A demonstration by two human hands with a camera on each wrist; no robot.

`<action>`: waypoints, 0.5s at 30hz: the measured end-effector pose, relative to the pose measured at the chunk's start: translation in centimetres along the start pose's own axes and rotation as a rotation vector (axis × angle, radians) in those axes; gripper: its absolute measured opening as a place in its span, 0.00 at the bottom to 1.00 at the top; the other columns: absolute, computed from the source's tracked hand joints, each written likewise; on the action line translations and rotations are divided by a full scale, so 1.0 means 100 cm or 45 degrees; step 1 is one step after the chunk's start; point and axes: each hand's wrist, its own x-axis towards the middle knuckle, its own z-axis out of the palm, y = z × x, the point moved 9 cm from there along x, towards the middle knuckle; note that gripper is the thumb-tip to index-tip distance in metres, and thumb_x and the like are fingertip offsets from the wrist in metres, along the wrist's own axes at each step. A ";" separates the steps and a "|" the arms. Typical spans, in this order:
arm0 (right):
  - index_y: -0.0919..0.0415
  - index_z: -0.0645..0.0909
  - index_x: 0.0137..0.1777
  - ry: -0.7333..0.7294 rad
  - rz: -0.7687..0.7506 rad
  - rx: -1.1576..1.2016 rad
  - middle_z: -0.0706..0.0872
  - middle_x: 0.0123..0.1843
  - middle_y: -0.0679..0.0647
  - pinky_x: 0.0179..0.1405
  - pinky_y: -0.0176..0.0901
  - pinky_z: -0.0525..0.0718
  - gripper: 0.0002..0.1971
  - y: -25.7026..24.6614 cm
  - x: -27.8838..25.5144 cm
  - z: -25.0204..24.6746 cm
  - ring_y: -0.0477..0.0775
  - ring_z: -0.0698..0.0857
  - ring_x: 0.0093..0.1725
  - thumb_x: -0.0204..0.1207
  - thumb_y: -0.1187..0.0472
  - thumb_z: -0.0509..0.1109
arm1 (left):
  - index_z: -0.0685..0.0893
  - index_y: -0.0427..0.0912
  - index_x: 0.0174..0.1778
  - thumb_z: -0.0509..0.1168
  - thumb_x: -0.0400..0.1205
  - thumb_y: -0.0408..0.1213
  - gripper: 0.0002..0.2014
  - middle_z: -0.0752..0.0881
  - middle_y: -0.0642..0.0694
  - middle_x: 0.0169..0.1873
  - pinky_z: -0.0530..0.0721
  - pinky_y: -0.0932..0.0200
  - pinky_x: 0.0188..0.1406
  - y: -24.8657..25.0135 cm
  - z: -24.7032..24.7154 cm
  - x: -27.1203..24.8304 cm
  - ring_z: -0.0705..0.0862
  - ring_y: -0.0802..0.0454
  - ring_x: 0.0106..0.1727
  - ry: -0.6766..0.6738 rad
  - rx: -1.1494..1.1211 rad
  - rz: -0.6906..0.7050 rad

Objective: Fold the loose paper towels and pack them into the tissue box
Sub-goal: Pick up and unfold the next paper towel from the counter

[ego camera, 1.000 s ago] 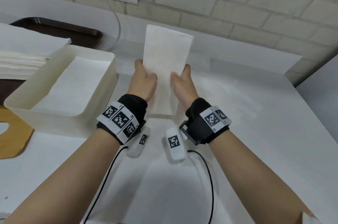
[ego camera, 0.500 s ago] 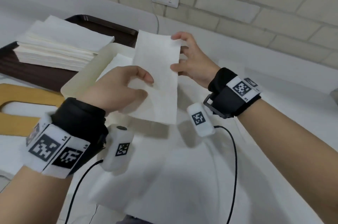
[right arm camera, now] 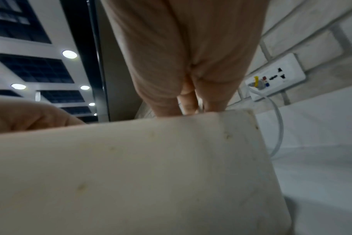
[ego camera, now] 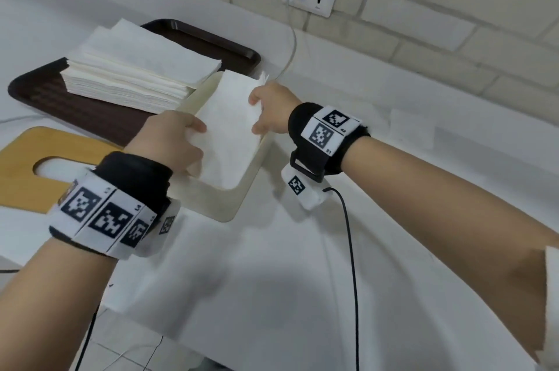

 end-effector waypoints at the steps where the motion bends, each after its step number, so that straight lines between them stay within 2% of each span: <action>1: 0.66 0.73 0.70 -0.058 -0.013 -0.139 0.76 0.68 0.59 0.61 0.41 0.76 0.23 -0.004 0.003 0.005 0.56 0.78 0.66 0.75 0.64 0.70 | 0.80 0.48 0.64 0.70 0.73 0.25 0.24 0.77 0.43 0.61 0.72 0.57 0.44 -0.001 0.004 0.001 0.73 0.49 0.51 -0.034 0.040 -0.023; 3: 0.67 0.77 0.63 -0.125 -0.013 -0.312 0.76 0.65 0.60 0.61 0.44 0.77 0.16 -0.010 0.008 0.014 0.58 0.76 0.67 0.77 0.63 0.68 | 0.80 0.47 0.64 0.72 0.71 0.24 0.26 0.76 0.43 0.61 0.73 0.56 0.42 -0.003 0.009 0.003 0.74 0.48 0.49 -0.094 0.119 -0.060; 4: 0.68 0.78 0.55 -0.117 -0.007 -0.379 0.75 0.61 0.60 0.60 0.45 0.76 0.10 -0.012 0.010 0.015 0.59 0.74 0.69 0.77 0.63 0.66 | 0.80 0.47 0.65 0.72 0.71 0.24 0.27 0.75 0.42 0.62 0.74 0.56 0.42 -0.002 0.010 0.004 0.75 0.48 0.49 -0.113 0.154 -0.064; 5: 0.67 0.77 0.47 -0.074 -0.014 -0.481 0.73 0.59 0.60 0.59 0.45 0.74 0.06 -0.015 0.011 0.013 0.60 0.71 0.70 0.77 0.63 0.64 | 0.80 0.47 0.65 0.72 0.71 0.25 0.27 0.75 0.42 0.62 0.74 0.56 0.43 -0.002 0.012 0.004 0.75 0.48 0.49 -0.126 0.179 -0.059; 6: 0.65 0.76 0.45 -0.006 -0.041 -0.581 0.71 0.61 0.60 0.61 0.45 0.71 0.04 -0.019 0.010 0.008 0.61 0.67 0.71 0.76 0.64 0.62 | 0.80 0.47 0.65 0.72 0.71 0.25 0.27 0.75 0.42 0.62 0.75 0.56 0.43 -0.002 0.012 0.005 0.75 0.48 0.49 -0.139 0.192 -0.053; 8: 0.62 0.79 0.56 0.156 -0.168 -0.682 0.65 0.71 0.59 0.65 0.46 0.67 0.11 -0.030 0.008 -0.003 0.62 0.62 0.73 0.76 0.63 0.63 | 0.81 0.49 0.64 0.72 0.70 0.24 0.27 0.74 0.44 0.57 0.74 0.57 0.43 -0.003 0.011 0.006 0.75 0.47 0.50 -0.168 0.196 -0.050; 9: 0.59 0.78 0.62 0.171 -0.250 -0.682 0.64 0.73 0.58 0.67 0.47 0.66 0.15 -0.036 0.008 -0.003 0.62 0.62 0.73 0.76 0.62 0.63 | 0.81 0.50 0.64 0.72 0.71 0.25 0.27 0.74 0.45 0.55 0.73 0.58 0.44 -0.004 0.010 0.006 0.75 0.48 0.50 -0.183 0.208 -0.043; 11: 0.52 0.73 0.70 -0.014 -0.360 -0.629 0.64 0.75 0.55 0.70 0.50 0.68 0.20 -0.042 0.009 0.011 0.60 0.64 0.73 0.78 0.57 0.64 | 0.81 0.51 0.64 0.72 0.72 0.28 0.25 0.74 0.46 0.55 0.72 0.58 0.45 -0.002 0.009 0.005 0.74 0.49 0.51 -0.212 0.271 -0.030; 12: 0.52 0.70 0.73 -0.147 -0.350 -0.613 0.65 0.76 0.54 0.71 0.52 0.70 0.22 -0.040 0.011 0.022 0.60 0.65 0.73 0.79 0.55 0.63 | 0.80 0.50 0.66 0.72 0.73 0.29 0.25 0.74 0.45 0.56 0.73 0.58 0.46 0.000 0.009 0.003 0.74 0.49 0.53 -0.227 0.326 -0.029; 14: 0.55 0.65 0.76 -0.354 -0.292 -0.614 0.67 0.76 0.57 0.71 0.54 0.71 0.25 -0.036 0.014 0.039 0.61 0.69 0.73 0.80 0.54 0.62 | 0.78 0.45 0.68 0.73 0.73 0.33 0.25 0.75 0.44 0.61 0.75 0.57 0.55 0.007 0.016 0.001 0.74 0.46 0.61 -0.247 0.504 0.007; 15: 0.57 0.63 0.77 -0.396 -0.290 -0.606 0.68 0.77 0.58 0.71 0.54 0.71 0.25 -0.036 0.015 0.043 0.61 0.71 0.73 0.81 0.55 0.61 | 0.79 0.43 0.67 0.73 0.73 0.36 0.25 0.73 0.43 0.63 0.74 0.55 0.61 0.011 0.020 0.001 0.73 0.45 0.65 -0.236 0.609 0.051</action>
